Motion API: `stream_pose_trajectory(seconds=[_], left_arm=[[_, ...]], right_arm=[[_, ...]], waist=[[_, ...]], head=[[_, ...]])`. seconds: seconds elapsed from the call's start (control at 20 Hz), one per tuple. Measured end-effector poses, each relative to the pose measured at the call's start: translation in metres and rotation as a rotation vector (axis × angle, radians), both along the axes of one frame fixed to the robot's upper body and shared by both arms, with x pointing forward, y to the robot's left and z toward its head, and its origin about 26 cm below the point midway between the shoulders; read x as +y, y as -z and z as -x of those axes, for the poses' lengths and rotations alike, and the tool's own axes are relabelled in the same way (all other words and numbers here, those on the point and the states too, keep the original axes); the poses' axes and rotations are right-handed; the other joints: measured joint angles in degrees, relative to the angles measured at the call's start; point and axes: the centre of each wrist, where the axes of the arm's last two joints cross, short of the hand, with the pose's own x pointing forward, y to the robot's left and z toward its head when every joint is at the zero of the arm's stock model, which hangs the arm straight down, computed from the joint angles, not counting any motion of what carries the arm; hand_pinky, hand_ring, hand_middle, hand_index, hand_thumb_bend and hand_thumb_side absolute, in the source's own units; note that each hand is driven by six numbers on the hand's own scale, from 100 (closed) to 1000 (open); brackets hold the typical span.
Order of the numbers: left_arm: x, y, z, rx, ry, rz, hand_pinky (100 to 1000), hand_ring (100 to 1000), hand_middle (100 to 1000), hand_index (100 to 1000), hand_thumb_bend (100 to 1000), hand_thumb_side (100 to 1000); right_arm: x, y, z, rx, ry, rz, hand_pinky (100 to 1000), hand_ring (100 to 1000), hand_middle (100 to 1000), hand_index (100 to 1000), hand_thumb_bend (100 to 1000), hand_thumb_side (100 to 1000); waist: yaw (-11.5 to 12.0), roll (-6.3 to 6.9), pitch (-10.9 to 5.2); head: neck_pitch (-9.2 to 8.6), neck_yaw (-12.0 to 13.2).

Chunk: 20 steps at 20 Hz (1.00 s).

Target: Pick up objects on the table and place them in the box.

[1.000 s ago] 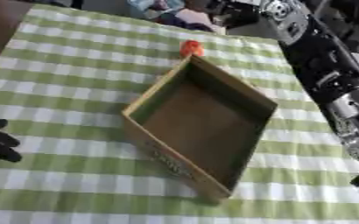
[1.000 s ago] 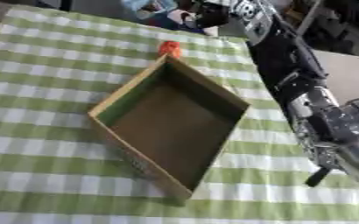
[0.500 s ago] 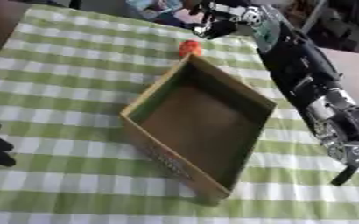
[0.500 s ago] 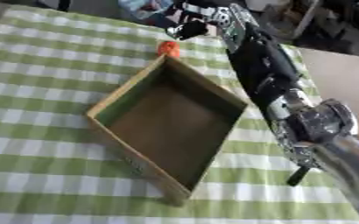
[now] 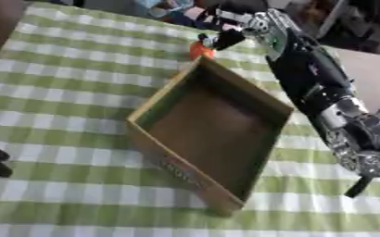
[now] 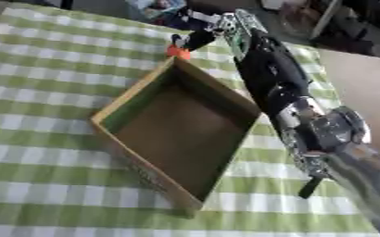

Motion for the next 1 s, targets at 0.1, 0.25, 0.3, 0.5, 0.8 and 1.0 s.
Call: stream_pose_trajectory(seconds=[0.1, 0.25, 0.3, 0.5, 0.8, 1.0], left_arm=[[0.000, 0.000, 0.000, 0.000, 0.000, -0.002, 663, 605, 632, 881, 162, 1000], [0.000, 0.001, 0.000, 0.001, -0.001, -0.005, 663, 605, 632, 881, 163, 1000], [0.000, 0.001, -0.001, 0.002, -0.001, -0.006, 664, 605, 632, 881, 163, 1000], [0.000, 0.001, -0.001, 0.003, -0.001, -0.007, 664, 605, 632, 881, 163, 1000], [0.000, 0.001, -0.001, 0.001, 0.001, -0.008, 664, 605, 632, 881, 163, 1000], [0.000, 0.001, -0.001, 0.000, -0.001, -0.011, 664, 605, 632, 881, 163, 1000]], right_arm=[[0.000, 0.000, 0.000, -0.011, -0.001, 0.019, 799, 788, 889, 908, 100, 429], [0.000, 0.000, 0.000, -0.024, -0.005, 0.038, 800, 794, 894, 919, 100, 512], [0.000, 0.001, 0.000, -0.027, -0.007, 0.045, 802, 797, 897, 923, 100, 539], [0.002, 0.004, 0.000, -0.025, -0.017, 0.083, 806, 808, 908, 930, 102, 592], [0.007, 0.005, 0.000, -0.025, -0.034, 0.149, 805, 813, 912, 928, 135, 595], [0.008, 0.010, 0.000, -0.018, -0.036, 0.169, 806, 817, 914, 930, 167, 654]], waist=[[0.0, -0.03, 0.02], [0.0, -0.06, 0.09], [0.0, -0.08, 0.14], [0.0, -0.12, 0.27], [0.0, -0.12, 0.35], [0.0, -0.12, 0.52]], head=[[-0.01, 0.0], [-0.01, -0.1], [-0.01, -0.1], [-0.02, -0.3], [-0.06, -0.5], [-0.08, -0.5]])
